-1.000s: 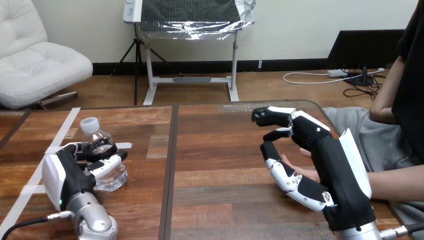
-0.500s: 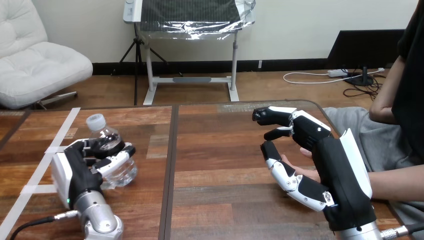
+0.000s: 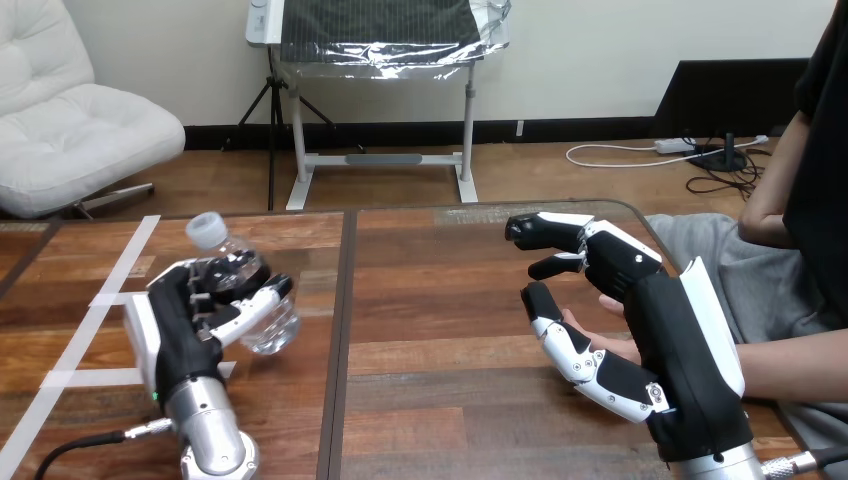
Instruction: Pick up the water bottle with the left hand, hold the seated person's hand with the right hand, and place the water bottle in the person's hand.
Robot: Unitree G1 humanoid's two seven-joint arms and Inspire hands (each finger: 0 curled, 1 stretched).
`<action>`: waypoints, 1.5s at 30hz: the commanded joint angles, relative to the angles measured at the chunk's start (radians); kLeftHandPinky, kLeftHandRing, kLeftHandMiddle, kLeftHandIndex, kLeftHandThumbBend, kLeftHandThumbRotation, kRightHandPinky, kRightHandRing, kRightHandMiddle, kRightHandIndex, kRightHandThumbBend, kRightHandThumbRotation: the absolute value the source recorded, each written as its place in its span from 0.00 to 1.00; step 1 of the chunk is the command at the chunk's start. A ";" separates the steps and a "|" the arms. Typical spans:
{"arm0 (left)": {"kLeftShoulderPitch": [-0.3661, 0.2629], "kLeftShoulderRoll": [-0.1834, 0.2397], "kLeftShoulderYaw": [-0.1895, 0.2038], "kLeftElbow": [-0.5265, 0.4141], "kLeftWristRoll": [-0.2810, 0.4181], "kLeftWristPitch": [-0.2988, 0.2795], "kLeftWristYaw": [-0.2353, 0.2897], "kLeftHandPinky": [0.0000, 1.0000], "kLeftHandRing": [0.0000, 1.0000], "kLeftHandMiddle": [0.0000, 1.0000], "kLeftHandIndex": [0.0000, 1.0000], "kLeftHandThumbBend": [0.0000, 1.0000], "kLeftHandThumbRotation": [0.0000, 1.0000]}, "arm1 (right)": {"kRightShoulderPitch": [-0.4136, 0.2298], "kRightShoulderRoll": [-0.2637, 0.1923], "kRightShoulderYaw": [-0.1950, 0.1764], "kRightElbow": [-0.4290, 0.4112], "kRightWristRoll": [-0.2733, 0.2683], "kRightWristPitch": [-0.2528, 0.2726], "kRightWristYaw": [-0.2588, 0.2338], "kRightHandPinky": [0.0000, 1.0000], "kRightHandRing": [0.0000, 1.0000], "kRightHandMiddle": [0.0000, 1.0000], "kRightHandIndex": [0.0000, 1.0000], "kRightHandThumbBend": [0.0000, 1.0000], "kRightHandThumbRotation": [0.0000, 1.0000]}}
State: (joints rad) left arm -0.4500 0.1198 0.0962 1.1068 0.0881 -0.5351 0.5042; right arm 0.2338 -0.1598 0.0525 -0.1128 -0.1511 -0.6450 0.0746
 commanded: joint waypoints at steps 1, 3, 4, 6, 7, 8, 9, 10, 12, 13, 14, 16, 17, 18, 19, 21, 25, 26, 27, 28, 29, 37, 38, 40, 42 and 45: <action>-0.022 -0.017 0.007 -0.124 -0.020 -0.054 -0.042 0.39 0.42 0.47 0.47 0.72 0.00 | -0.044 -0.001 -0.010 -0.034 0.017 -0.019 -0.003 0.61 0.73 0.76 0.69 0.32 0.08; -0.009 -0.027 0.008 -0.159 -0.033 -0.051 -0.065 0.39 0.42 0.47 0.47 0.72 0.00 | -0.048 0.000 -0.011 -0.029 0.012 -0.024 -0.006 0.61 0.73 0.76 0.69 0.32 0.08; -0.005 -0.030 0.008 -0.170 -0.036 -0.049 -0.072 0.39 0.42 0.47 0.47 0.72 0.00 | -0.048 0.000 -0.011 -0.028 0.011 -0.025 -0.007 0.61 0.73 0.76 0.69 0.32 0.08; 0.008 -0.037 0.004 -0.202 -0.038 -0.051 -0.085 0.39 0.42 0.47 0.47 0.71 0.00 | -0.048 -0.001 -0.013 -0.028 0.006 -0.027 -0.009 0.61 0.74 0.76 0.69 0.32 0.08; 0.013 -0.039 0.003 -0.212 -0.038 -0.050 -0.089 0.39 0.42 0.47 0.47 0.71 0.00 | -0.048 -0.001 -0.014 -0.028 0.005 -0.027 -0.010 0.61 0.74 0.76 0.69 0.32 0.08; 0.020 -0.040 -0.004 -0.228 -0.027 -0.055 -0.087 0.39 0.42 0.47 0.47 0.71 0.00 | -0.048 -0.001 -0.015 -0.028 0.002 -0.028 -0.011 0.61 0.74 0.76 0.69 0.32 0.08; 0.026 -0.040 -0.008 -0.239 -0.019 -0.057 -0.085 0.38 0.42 0.47 0.47 0.70 0.00 | -0.048 -0.001 -0.015 -0.028 0.001 -0.028 -0.012 0.61 0.74 0.76 0.70 0.32 0.08; 0.030 -0.040 -0.011 -0.247 -0.014 -0.057 -0.084 0.38 0.42 0.47 0.47 0.70 0.00 | -0.048 -0.001 -0.016 -0.028 0.000 -0.028 -0.012 0.61 0.74 0.76 0.70 0.32 0.08; 0.043 -0.042 -0.021 -0.277 0.003 -0.056 -0.083 0.38 0.42 0.47 0.47 0.70 0.00 | -0.046 0.000 -0.017 -0.029 -0.001 -0.027 -0.013 0.61 0.74 0.76 0.70 0.32 0.09; 0.047 -0.043 -0.023 -0.287 0.008 -0.055 -0.083 0.38 0.42 0.47 0.47 0.69 0.00 | -0.046 0.000 -0.017 -0.029 -0.001 -0.027 -0.014 0.62 0.74 0.76 0.70 0.32 0.09; 0.055 -0.046 -0.027 -0.305 0.012 -0.050 -0.087 0.38 0.42 0.46 0.47 0.69 0.00 | -0.045 0.001 -0.018 -0.031 0.000 -0.025 -0.014 0.62 0.74 0.76 0.70 0.33 0.09; 0.062 -0.049 -0.027 -0.323 0.014 -0.042 -0.094 0.37 0.42 0.46 0.47 0.69 0.00 | -0.047 0.002 -0.017 -0.030 -0.001 -0.021 -0.015 0.61 0.74 0.76 0.70 0.33 0.10; 0.070 -0.052 -0.029 -0.339 0.016 -0.041 -0.102 0.37 0.41 0.46 0.47 0.68 0.00 | -0.046 0.003 -0.018 -0.032 -0.001 -0.016 -0.015 0.61 0.74 0.76 0.70 0.33 0.10; 0.075 -0.053 -0.030 -0.351 0.018 -0.039 -0.108 0.37 0.41 0.46 0.47 0.68 0.00 | -0.046 0.003 -0.019 -0.033 -0.001 -0.013 -0.015 0.61 0.74 0.76 0.70 0.33 0.10; 0.080 -0.055 -0.031 -0.360 0.020 -0.038 -0.112 0.37 0.41 0.46 0.47 0.68 0.00 | -0.045 0.003 -0.019 -0.034 -0.001 -0.010 -0.015 0.61 0.74 0.77 0.70 0.34 0.11; 0.092 -0.060 -0.035 -0.384 0.026 -0.038 -0.118 0.37 0.41 0.46 0.47 0.68 0.00 | -0.043 0.001 -0.022 -0.039 -0.002 -0.002 -0.015 0.60 0.74 0.77 0.71 0.34 0.12; 0.112 -0.069 -0.040 -0.427 0.036 -0.025 -0.119 0.37 0.41 0.46 0.47 0.68 0.00 | -0.044 -0.006 -0.028 -0.040 -0.005 0.001 -0.013 0.59 0.73 0.78 0.72 0.35 0.15; 0.119 -0.074 -0.042 -0.443 0.038 -0.019 -0.118 0.37 0.41 0.46 0.47 0.68 0.00 | -0.045 -0.011 -0.032 -0.040 -0.006 0.002 -0.012 0.59 0.73 0.78 0.72 0.36 0.15; 0.124 -0.076 -0.044 -0.453 0.040 -0.015 -0.119 0.37 0.41 0.45 0.47 0.68 0.00 | -0.046 -0.014 -0.035 -0.040 -0.007 0.004 -0.011 0.59 0.73 0.78 0.72 0.36 0.15; 0.127 -0.078 -0.044 -0.462 0.041 -0.011 -0.119 0.37 0.41 0.45 0.47 0.68 0.00 | -0.047 -0.015 -0.036 -0.041 -0.008 0.005 -0.010 0.59 0.73 0.78 0.72 0.37 0.16; 0.134 -0.081 -0.047 -0.476 0.045 -0.007 -0.120 0.37 0.41 0.45 0.47 0.69 0.00 | -0.049 -0.022 -0.042 -0.041 -0.014 0.008 -0.008 0.59 0.73 0.78 0.72 0.37 0.16; 0.168 -0.098 -0.056 -0.548 0.058 0.029 -0.126 0.37 0.41 0.45 0.47 0.70 0.00 | -0.063 -0.070 -0.075 -0.054 -0.063 0.049 0.009 0.62 0.76 0.81 0.75 0.46 0.14; 0.175 -0.101 -0.058 -0.562 0.060 0.036 -0.127 0.37 0.41 0.45 0.47 0.70 0.00 | -0.064 -0.083 -0.083 -0.063 -0.075 0.067 0.015 0.62 0.76 0.81 0.76 0.47 0.14; 0.182 -0.104 -0.060 -0.579 0.063 0.047 -0.129 0.38 0.41 0.45 0.47 0.70 0.00 | -0.064 -0.096 -0.091 -0.075 -0.089 0.088 0.020 0.65 0.78 0.82 0.77 0.50 0.13; 0.191 -0.106 -0.062 -0.595 0.069 0.056 -0.130 0.38 0.41 0.45 0.47 0.69 0.00 | -0.064 -0.115 -0.105 -0.091 -0.116 0.116 0.024 0.68 0.80 0.84 0.78 0.54 0.12; 0.202 -0.110 -0.064 -0.614 0.072 0.067 -0.133 0.38 0.42 0.45 0.47 0.69 0.00 | -0.065 -0.141 -0.121 -0.111 -0.157 0.149 0.026 0.70 0.81 0.85 0.79 0.57 0.10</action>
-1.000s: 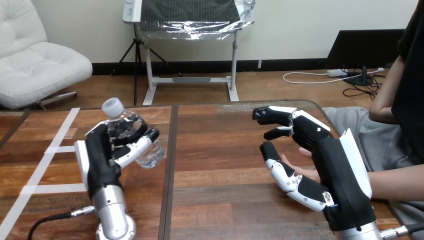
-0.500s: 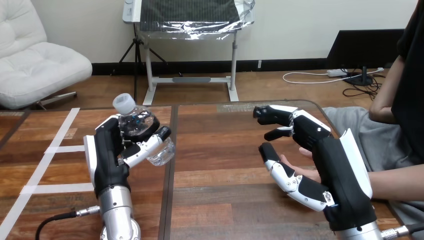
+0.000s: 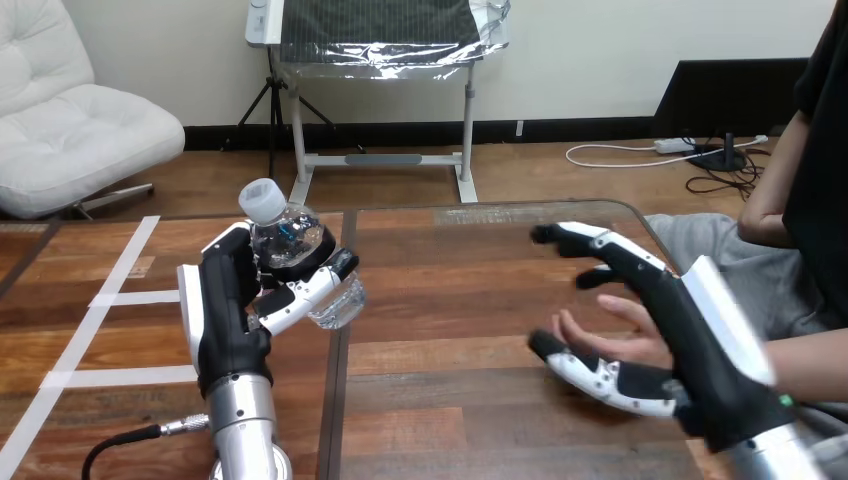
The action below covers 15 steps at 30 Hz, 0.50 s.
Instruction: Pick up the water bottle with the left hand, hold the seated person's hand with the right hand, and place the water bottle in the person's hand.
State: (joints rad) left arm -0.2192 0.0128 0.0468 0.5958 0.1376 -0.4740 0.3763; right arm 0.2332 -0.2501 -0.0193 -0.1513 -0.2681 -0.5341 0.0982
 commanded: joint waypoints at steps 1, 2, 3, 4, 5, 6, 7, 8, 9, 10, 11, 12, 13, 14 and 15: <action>-0.027 -0.005 -0.015 -0.108 0.023 0.009 -0.006 0.38 0.42 0.45 0.47 0.69 0.00 | -0.065 -0.057 -0.052 -0.077 -0.049 0.046 0.002 0.70 0.82 0.85 0.79 0.58 0.09; -0.023 -0.006 -0.015 -0.114 0.024 0.012 -0.007 0.39 0.42 0.45 0.47 0.69 0.00 | -0.066 -0.073 -0.061 -0.088 -0.072 0.068 0.007 0.71 0.82 0.85 0.79 0.59 0.09; -0.021 -0.007 -0.015 -0.118 0.026 0.015 -0.007 0.39 0.42 0.45 0.47 0.69 0.00 | -0.066 -0.083 -0.065 -0.095 -0.086 0.083 0.011 0.71 0.82 0.85 0.80 0.61 0.08; -0.019 -0.008 -0.015 -0.121 0.027 0.017 -0.008 0.39 0.42 0.45 0.47 0.69 0.00 | -0.066 -0.090 -0.067 -0.101 -0.096 0.095 0.013 0.71 0.82 0.86 0.80 0.62 0.08; -0.018 -0.008 -0.015 -0.121 0.027 0.013 -0.010 0.39 0.42 0.45 0.47 0.69 0.00 | -0.068 -0.106 -0.074 -0.110 -0.115 0.118 0.023 0.71 0.83 0.86 0.80 0.63 0.07; -0.016 -0.008 -0.014 -0.122 0.027 0.011 -0.012 0.39 0.42 0.45 0.47 0.69 0.00 | -0.069 -0.117 -0.078 -0.117 -0.126 0.134 0.029 0.71 0.83 0.87 0.81 0.65 0.07; -0.011 -0.010 -0.014 -0.129 0.028 0.009 -0.019 0.40 0.42 0.45 0.47 0.69 0.00 | -0.081 -0.165 -0.092 -0.118 -0.156 0.174 0.059 0.71 0.84 0.88 0.82 0.68 0.06; -0.008 -0.011 -0.014 -0.134 0.029 0.007 -0.024 0.40 0.42 0.45 0.47 0.69 0.00 | -0.091 -0.201 -0.102 -0.117 -0.176 0.202 0.079 0.71 0.83 0.88 0.82 0.69 0.05; -0.006 -0.012 -0.014 -0.137 0.029 0.006 -0.027 0.40 0.42 0.45 0.47 0.68 0.00 | -0.098 -0.222 -0.107 -0.116 -0.187 0.219 0.092 0.70 0.83 0.88 0.82 0.70 0.05; -0.003 -0.013 -0.014 -0.141 0.030 0.007 -0.030 0.40 0.42 0.45 0.47 0.68 0.00 | -0.106 -0.243 -0.113 -0.109 -0.196 0.232 0.107 0.70 0.83 0.88 0.82 0.71 0.04; -0.001 -0.013 -0.015 -0.144 0.030 0.007 -0.031 0.40 0.42 0.45 0.47 0.68 0.00 | -0.110 -0.251 -0.115 -0.105 -0.198 0.238 0.114 0.69 0.83 0.88 0.82 0.73 0.04; 0.000 -0.014 -0.014 -0.146 0.030 0.008 -0.032 0.40 0.42 0.45 0.47 0.68 0.00 | -0.113 -0.257 -0.116 -0.103 -0.200 0.243 0.119 0.69 0.82 0.87 0.82 0.73 0.04; 0.002 -0.015 -0.015 -0.150 0.033 0.011 -0.032 0.40 0.42 0.45 0.47 0.68 0.00 | -0.118 -0.269 -0.119 -0.099 -0.205 0.256 0.130 0.68 0.82 0.87 0.82 0.75 0.03; 0.003 -0.015 -0.015 -0.152 0.035 0.013 -0.032 0.40 0.42 0.45 0.47 0.68 0.00 | -0.121 -0.276 -0.120 -0.097 -0.208 0.265 0.137 0.68 0.82 0.87 0.81 0.76 0.03; 0.003 -0.015 -0.015 -0.152 0.036 0.014 -0.032 0.40 0.42 0.45 0.47 0.68 0.00 | -0.125 -0.282 -0.119 -0.094 -0.209 0.273 0.141 0.69 0.82 0.87 0.81 0.76 0.03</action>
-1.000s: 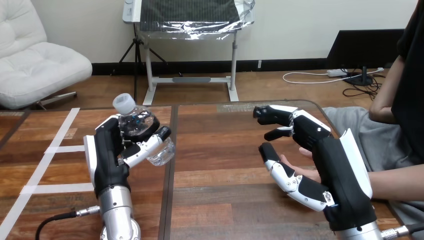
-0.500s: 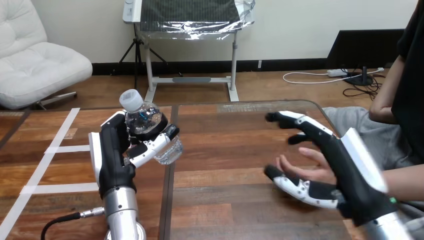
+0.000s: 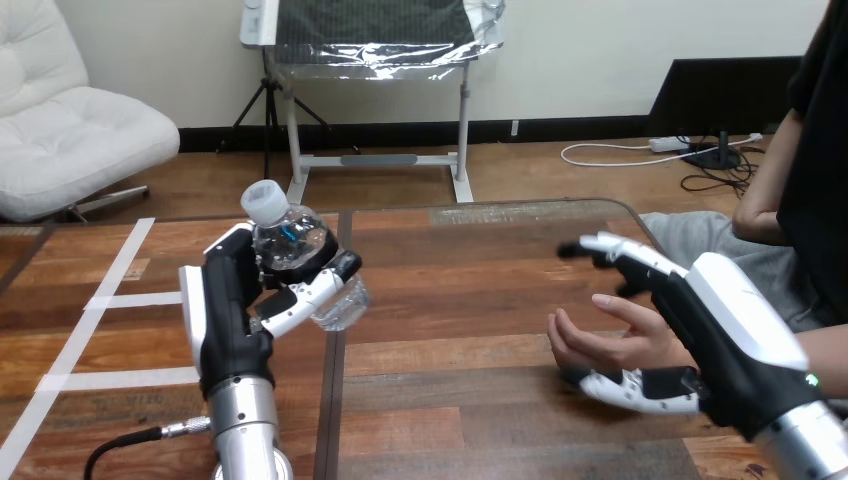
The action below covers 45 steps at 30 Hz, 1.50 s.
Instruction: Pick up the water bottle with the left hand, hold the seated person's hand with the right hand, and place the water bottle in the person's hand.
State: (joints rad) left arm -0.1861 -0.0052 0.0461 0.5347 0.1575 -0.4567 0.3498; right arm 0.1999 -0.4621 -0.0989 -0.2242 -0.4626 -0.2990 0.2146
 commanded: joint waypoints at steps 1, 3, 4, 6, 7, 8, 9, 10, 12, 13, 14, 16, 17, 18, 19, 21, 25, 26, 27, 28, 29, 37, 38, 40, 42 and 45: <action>-0.030 0.003 -0.014 -0.090 0.019 -0.006 -0.005 0.40 0.42 0.45 0.47 0.68 0.00 | -0.097 -0.083 -0.040 -0.013 -0.023 0.045 0.028 0.69 0.82 0.87 0.81 0.77 0.03; -0.029 0.003 -0.013 -0.089 0.022 -0.010 -0.006 0.40 0.42 0.45 0.47 0.68 0.00 | -0.103 -0.099 -0.038 -0.006 -0.031 0.055 0.031 0.69 0.81 0.86 0.81 0.79 0.03; -0.028 0.003 -0.013 -0.088 0.023 -0.016 -0.007 0.40 0.42 0.45 0.47 0.69 0.00 | -0.107 -0.111 -0.038 0.005 -0.036 0.058 0.031 0.69 0.81 0.86 0.81 0.79 0.02; -0.027 0.003 -0.013 -0.088 0.024 -0.022 -0.009 0.39 0.42 0.45 0.47 0.69 0.00 | -0.112 -0.124 -0.035 0.015 -0.038 0.062 0.030 0.70 0.81 0.85 0.80 0.81 0.01; -0.027 0.003 -0.012 -0.086 0.022 -0.027 -0.012 0.39 0.42 0.45 0.47 0.69 0.00 | -0.118 -0.135 -0.034 0.025 -0.042 0.068 0.032 0.70 0.81 0.85 0.80 0.82 0.01; -0.027 0.003 -0.012 -0.086 0.020 -0.030 -0.014 0.39 0.42 0.45 0.47 0.69 0.00 | -0.121 -0.142 -0.032 0.031 -0.043 0.072 0.033 0.70 0.81 0.85 0.80 0.82 0.01; -0.027 0.003 -0.011 -0.085 0.018 -0.032 -0.015 0.39 0.42 0.45 0.47 0.69 0.00 | -0.124 -0.147 -0.030 0.035 -0.044 0.075 0.033 0.71 0.81 0.85 0.80 0.82 0.01; -0.026 0.002 -0.012 -0.086 0.018 -0.033 -0.016 0.39 0.42 0.45 0.47 0.69 0.00 | -0.128 -0.156 -0.030 0.044 -0.045 0.080 0.035 0.71 0.81 0.85 0.80 0.82 0.01; -0.025 0.002 -0.012 -0.086 0.018 -0.034 -0.018 0.39 0.42 0.45 0.47 0.69 0.00 | -0.133 -0.166 -0.027 0.054 -0.046 0.085 0.036 0.72 0.81 0.85 0.80 0.82 0.01; -0.024 0.002 -0.012 -0.087 0.019 -0.035 -0.018 0.39 0.42 0.45 0.47 0.69 0.00 | -0.136 -0.174 -0.027 0.060 -0.047 0.091 0.038 0.72 0.81 0.85 0.80 0.82 0.01; -0.024 0.002 -0.012 -0.087 0.019 -0.036 -0.019 0.39 0.42 0.45 0.47 0.69 0.00 | -0.138 -0.178 -0.026 0.064 -0.048 0.095 0.039 0.73 0.82 0.85 0.80 0.82 0.01; -0.023 0.003 -0.013 -0.087 0.023 -0.037 -0.018 0.39 0.42 0.45 0.47 0.69 0.00 | -0.143 -0.189 -0.025 0.072 -0.052 0.103 0.039 0.73 0.82 0.85 0.81 0.82 0.00; -0.022 0.003 -0.014 -0.087 0.025 -0.037 -0.016 0.39 0.42 0.45 0.47 0.69 0.00 | -0.144 -0.193 -0.024 0.076 -0.054 0.106 0.038 0.74 0.82 0.85 0.81 0.82 0.00; -0.022 0.003 -0.014 -0.087 0.027 -0.038 -0.015 0.39 0.42 0.45 0.47 0.69 0.00 | -0.145 -0.197 -0.023 0.078 -0.055 0.108 0.037 0.74 0.82 0.85 0.81 0.82 0.00; -0.021 0.004 -0.015 -0.088 0.028 -0.037 -0.015 0.39 0.42 0.45 0.47 0.69 0.00 | -0.148 -0.202 -0.022 0.083 -0.060 0.114 0.035 0.74 0.82 0.85 0.81 0.82 0.00; -0.021 0.004 -0.015 -0.089 0.029 -0.036 -0.015 0.39 0.42 0.45 0.47 0.69 0.00 | -0.151 -0.208 -0.020 0.088 -0.065 0.122 0.032 0.74 0.83 0.85 0.81 0.82 0.00; -0.019 0.001 -0.016 -0.089 0.021 -0.039 -0.022 0.40 0.42 0.45 0.47 0.69 0.00 | -0.159 -0.221 -0.018 0.097 -0.089 0.143 0.027 0.75 0.84 0.86 0.81 0.83 0.00; -0.019 0.002 -0.016 -0.087 0.020 -0.042 -0.023 0.40 0.42 0.45 0.47 0.69 0.00 | -0.160 -0.224 -0.017 0.099 -0.097 0.145 0.024 0.75 0.84 0.85 0.80 0.84 0.00; -0.019 0.002 -0.016 -0.086 0.019 -0.044 -0.024 0.40 0.42 0.45 0.47 0.69 0.00 | -0.161 -0.225 -0.016 0.100 -0.103 0.147 0.021 0.75 0.84 0.85 0.80 0.84 0.00; -0.019 0.002 -0.016 -0.085 0.018 -0.046 -0.025 0.40 0.42 0.45 0.47 0.69 0.00 | -0.164 -0.228 -0.015 0.103 -0.113 0.153 0.020 0.75 0.84 0.85 0.80 0.84 0.00; -0.019 0.002 -0.016 -0.085 0.018 -0.048 -0.026 0.40 0.42 0.45 0.47 0.69 0.00 | -0.165 -0.230 -0.015 0.105 -0.119 0.156 0.019 0.75 0.84 0.85 0.80 0.85 0.00; -0.019 -0.002 -0.014 -0.088 0.013 -0.048 -0.031 0.40 0.42 0.45 0.47 0.69 0.00 | -0.178 -0.243 -0.019 0.121 -0.128 0.201 0.045 0.76 0.85 0.86 0.80 0.86 0.00; -0.018 -0.003 -0.013 -0.091 0.013 -0.046 -0.031 0.40 0.42 0.45 0.47 0.69 0.00 | -0.179 -0.244 -0.019 0.121 -0.130 0.210 0.048 0.76 0.86 0.86 0.81 0.85 0.00; -0.017 -0.004 -0.014 -0.097 0.014 -0.040 -0.031 0.40 0.42 0.45 0.47 0.69 0.00 | -0.183 -0.249 -0.017 0.121 -0.137 0.230 0.057 0.77 0.86 0.87 0.81 0.85 0.00; -0.016 -0.004 -0.014 -0.101 0.016 -0.035 -0.030 0.40 0.42 0.45 0.47 0.69 0.00 | -0.185 -0.252 -0.015 0.121 -0.143 0.245 0.065 0.78 0.87 0.88 0.82 0.84 0.00; -0.015 -0.004 -0.014 -0.103 0.014 -0.037 -0.032 0.40 0.42 0.45 0.47 0.69 0.00 | -0.193 -0.259 -0.012 0.125 -0.154 0.267 0.077 0.79 0.88 0.88 0.83 0.84 0.00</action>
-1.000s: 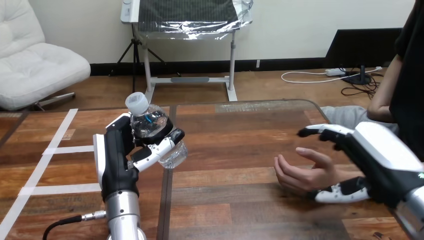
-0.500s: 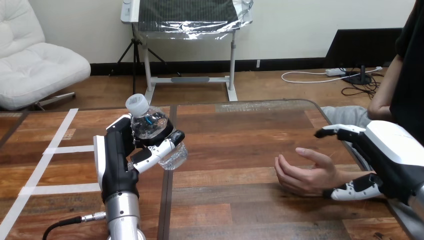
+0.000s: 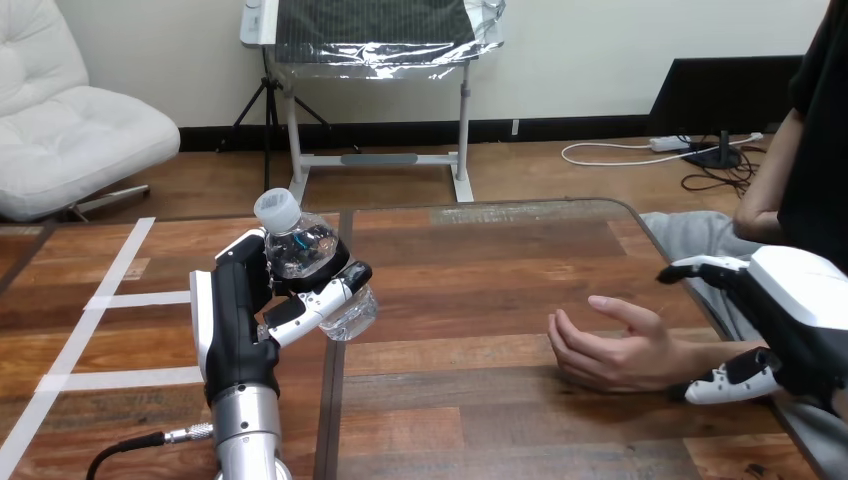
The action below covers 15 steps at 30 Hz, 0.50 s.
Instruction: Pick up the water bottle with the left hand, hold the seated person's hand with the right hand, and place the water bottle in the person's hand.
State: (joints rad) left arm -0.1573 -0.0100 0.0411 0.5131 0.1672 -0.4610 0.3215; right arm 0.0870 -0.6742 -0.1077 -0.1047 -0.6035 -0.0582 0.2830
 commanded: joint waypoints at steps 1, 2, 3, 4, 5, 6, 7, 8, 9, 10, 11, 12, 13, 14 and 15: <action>-0.044 0.001 -0.008 -0.082 0.005 -0.032 -0.004 0.40 0.42 0.45 0.47 0.69 0.00 | -0.082 -0.048 -0.002 0.008 -0.016 0.032 0.011 0.79 0.88 0.89 0.83 0.83 0.00; -0.044 0.001 -0.008 -0.082 0.006 -0.032 -0.003 0.40 0.42 0.45 0.47 0.69 0.00 | -0.083 -0.049 -0.002 0.009 -0.018 0.035 0.012 0.80 0.89 0.89 0.83 0.83 0.00; -0.044 0.001 -0.008 -0.082 0.006 -0.032 -0.003 0.40 0.42 0.45 0.47 0.69 0.00 | -0.084 -0.049 -0.001 0.008 -0.019 0.038 0.013 0.80 0.89 0.89 0.83 0.83 0.00; -0.044 0.001 -0.007 -0.082 0.007 -0.032 -0.002 0.40 0.42 0.45 0.47 0.69 0.00 | -0.087 -0.051 0.002 0.010 -0.023 0.046 0.017 0.80 0.89 0.89 0.83 0.83 0.00; -0.044 0.001 -0.007 -0.082 0.008 -0.032 -0.002 0.40 0.42 0.45 0.47 0.69 0.00 | -0.089 -0.053 0.004 0.011 -0.027 0.051 0.021 0.81 0.89 0.89 0.84 0.83 0.00; -0.044 0.001 -0.007 -0.082 0.008 -0.031 -0.001 0.40 0.42 0.45 0.47 0.69 0.00 | -0.091 -0.054 0.005 0.011 -0.029 0.055 0.023 0.81 0.89 0.89 0.84 0.82 0.00; -0.046 0.002 -0.006 -0.077 0.007 -0.035 -0.001 0.40 0.42 0.45 0.47 0.69 0.00 | -0.093 -0.055 0.008 0.014 -0.033 0.058 0.024 0.81 0.89 0.89 0.84 0.82 0.00; -0.047 0.002 -0.005 -0.073 0.006 -0.038 -0.002 0.40 0.42 0.45 0.47 0.69 0.00 | -0.094 -0.055 0.009 0.015 -0.036 0.059 0.024 0.81 0.89 0.89 0.84 0.82 0.00; -0.048 0.003 -0.004 -0.071 0.005 -0.040 -0.002 0.40 0.42 0.45 0.47 0.69 0.00 | -0.095 -0.055 0.010 0.016 -0.038 0.060 0.024 0.81 0.89 0.89 0.84 0.82 0.00; -0.049 0.004 -0.004 -0.069 0.005 -0.042 -0.003 0.40 0.42 0.45 0.47 0.69 0.00 | -0.098 -0.054 0.013 0.018 -0.042 0.068 0.028 0.81 0.89 0.89 0.84 0.82 0.00; -0.049 0.004 -0.004 -0.069 0.005 -0.042 -0.003 0.39 0.42 0.45 0.47 0.69 0.00 | -0.100 -0.053 0.015 0.019 -0.044 0.073 0.030 0.81 0.89 0.89 0.84 0.82 0.00; -0.049 0.005 -0.004 -0.068 0.005 -0.042 -0.004 0.39 0.42 0.45 0.47 0.69 0.00 | -0.101 -0.053 0.016 0.020 -0.046 0.077 0.032 0.81 0.89 0.89 0.84 0.82 0.00; -0.049 0.005 -0.004 -0.068 0.005 -0.041 -0.004 0.39 0.42 0.45 0.47 0.69 0.00 | -0.104 -0.054 0.020 0.022 -0.049 0.080 0.033 0.81 0.89 0.89 0.84 0.82 0.00; -0.049 0.005 -0.004 -0.069 0.006 -0.041 -0.004 0.39 0.42 0.45 0.47 0.69 0.00 | -0.105 -0.055 0.022 0.024 -0.050 0.082 0.034 0.82 0.89 0.90 0.84 0.82 0.00; -0.048 0.005 -0.004 -0.069 0.006 -0.040 -0.004 0.39 0.42 0.45 0.47 0.69 0.00 | -0.106 -0.057 0.024 0.025 -0.051 0.083 0.034 0.82 0.89 0.90 0.84 0.82 0.00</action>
State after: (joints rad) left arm -0.1571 -0.0130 0.0417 0.5064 0.1672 -0.4611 0.3214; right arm 0.0609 -0.7004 -0.0973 -0.0846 -0.6425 0.0167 0.3171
